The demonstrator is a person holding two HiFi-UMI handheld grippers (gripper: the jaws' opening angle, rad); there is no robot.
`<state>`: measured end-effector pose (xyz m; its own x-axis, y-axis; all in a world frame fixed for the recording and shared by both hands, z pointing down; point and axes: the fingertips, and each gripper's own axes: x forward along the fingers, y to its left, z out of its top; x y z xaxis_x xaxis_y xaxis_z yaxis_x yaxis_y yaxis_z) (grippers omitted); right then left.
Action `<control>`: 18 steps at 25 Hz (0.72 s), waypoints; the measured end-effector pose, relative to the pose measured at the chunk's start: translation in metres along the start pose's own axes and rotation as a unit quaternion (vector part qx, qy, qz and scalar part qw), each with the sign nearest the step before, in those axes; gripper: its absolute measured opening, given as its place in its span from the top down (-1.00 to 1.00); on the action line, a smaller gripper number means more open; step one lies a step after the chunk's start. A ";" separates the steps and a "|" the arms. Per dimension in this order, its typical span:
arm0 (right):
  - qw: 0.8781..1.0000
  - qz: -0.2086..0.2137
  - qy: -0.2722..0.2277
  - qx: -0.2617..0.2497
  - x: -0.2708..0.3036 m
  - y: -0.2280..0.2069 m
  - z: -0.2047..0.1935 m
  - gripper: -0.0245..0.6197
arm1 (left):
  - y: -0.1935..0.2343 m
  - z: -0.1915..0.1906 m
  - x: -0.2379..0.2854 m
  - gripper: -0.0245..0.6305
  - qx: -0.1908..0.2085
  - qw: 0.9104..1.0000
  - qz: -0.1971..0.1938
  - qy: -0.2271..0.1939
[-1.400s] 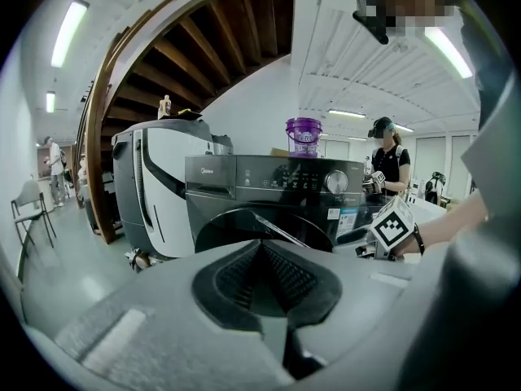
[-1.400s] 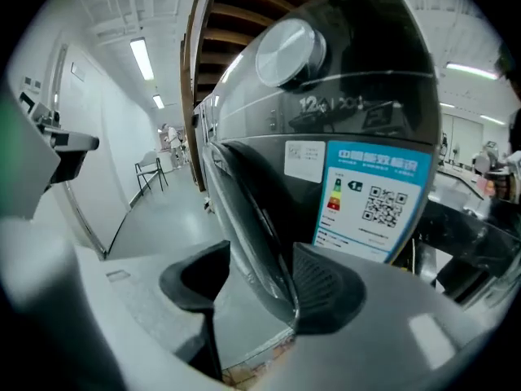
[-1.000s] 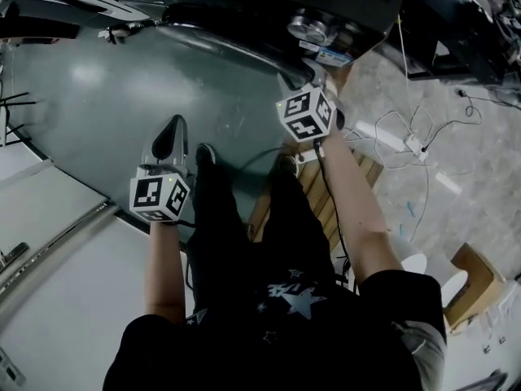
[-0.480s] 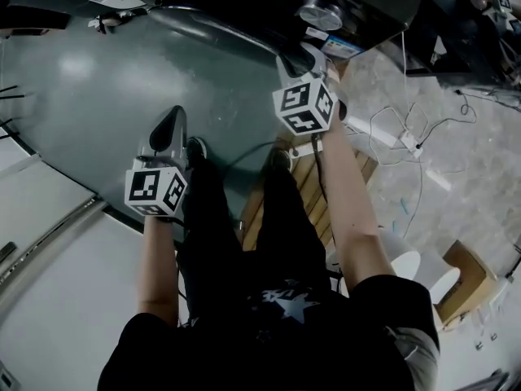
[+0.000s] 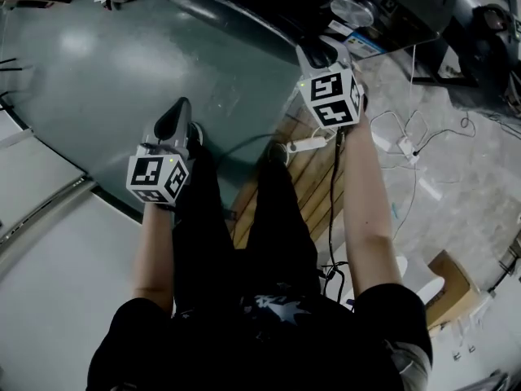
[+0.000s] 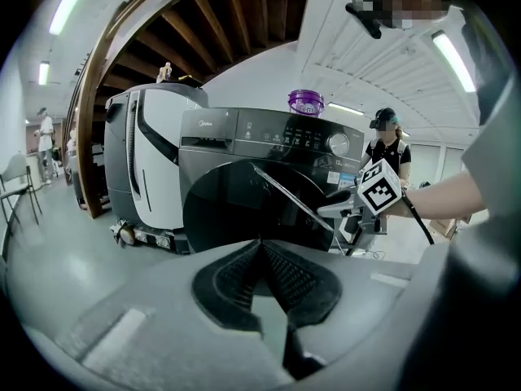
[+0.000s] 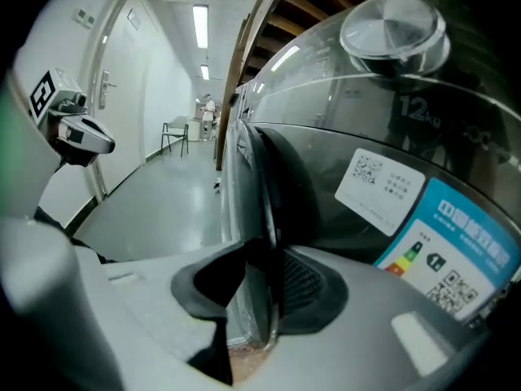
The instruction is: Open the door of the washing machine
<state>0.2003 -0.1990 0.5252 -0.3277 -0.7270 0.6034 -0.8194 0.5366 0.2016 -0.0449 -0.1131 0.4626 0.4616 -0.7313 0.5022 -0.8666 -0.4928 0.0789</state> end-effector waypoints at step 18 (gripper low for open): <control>0.997 0.060 0.044 -0.031 0.000 0.004 -0.003 0.62 | 0.008 -0.011 0.001 0.89 -0.018 1.000 0.006 0.003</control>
<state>0.1987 -0.1957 0.5282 -0.3779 -0.6169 0.6904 -0.7446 0.6457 0.1694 -0.0534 -0.1129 0.4733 0.4493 -0.7341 0.5091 -0.8788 -0.4657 0.1041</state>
